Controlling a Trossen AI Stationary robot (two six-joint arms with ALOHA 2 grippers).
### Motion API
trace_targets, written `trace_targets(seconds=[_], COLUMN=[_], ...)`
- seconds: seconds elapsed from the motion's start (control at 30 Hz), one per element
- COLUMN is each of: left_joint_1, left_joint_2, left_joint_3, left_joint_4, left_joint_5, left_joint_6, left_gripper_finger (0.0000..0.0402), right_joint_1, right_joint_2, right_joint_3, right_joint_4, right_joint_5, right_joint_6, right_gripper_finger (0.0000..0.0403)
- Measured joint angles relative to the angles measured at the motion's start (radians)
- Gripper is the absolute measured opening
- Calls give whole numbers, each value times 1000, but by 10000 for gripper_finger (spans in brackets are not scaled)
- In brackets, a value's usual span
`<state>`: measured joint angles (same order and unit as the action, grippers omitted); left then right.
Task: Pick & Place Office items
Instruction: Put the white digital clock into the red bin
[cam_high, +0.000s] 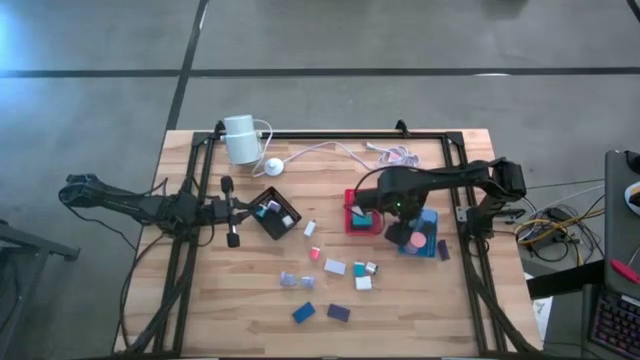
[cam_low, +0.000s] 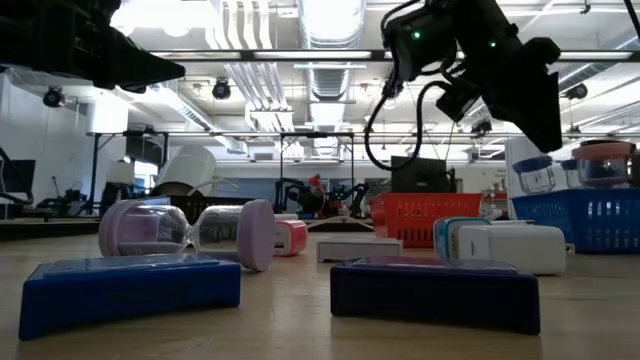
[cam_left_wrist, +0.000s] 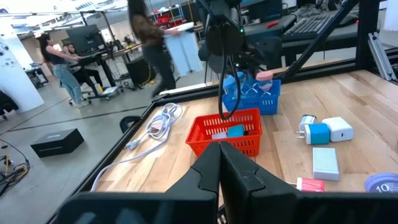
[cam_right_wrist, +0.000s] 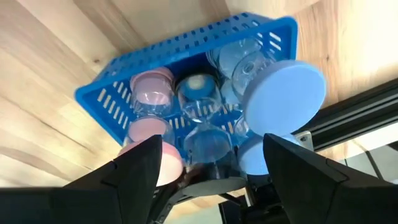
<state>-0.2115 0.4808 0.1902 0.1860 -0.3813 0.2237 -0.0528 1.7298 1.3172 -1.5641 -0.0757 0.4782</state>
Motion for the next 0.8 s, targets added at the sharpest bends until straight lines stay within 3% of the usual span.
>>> trace_targets(seconds=[0.37, 0.57, 0.67, 0.8], left_joint_1=[0, 0, 0, 0], left_joint_2=[0, 0, 0, 0], left_joint_3=[0, 0, 0, 0], left_joint_4=[0, 0, 0, 0], left_joint_5=[0, 0, 0, 0], left_joint_6=[0, 0, 0, 0], left_gripper_finger=[10, 10, 10, 10], right_joint_1=[6, 48, 83, 169], right_joint_2=[-7, -54, -124, -262], right_joint_3=[116, 193, 216, 199], right_joint_4=[-5, 1, 96, 346], right_joint_5=[3, 116, 137, 228], right_joint_6=[-22, -29, -60, -91], right_gripper_finger=[253, 219, 198, 172])
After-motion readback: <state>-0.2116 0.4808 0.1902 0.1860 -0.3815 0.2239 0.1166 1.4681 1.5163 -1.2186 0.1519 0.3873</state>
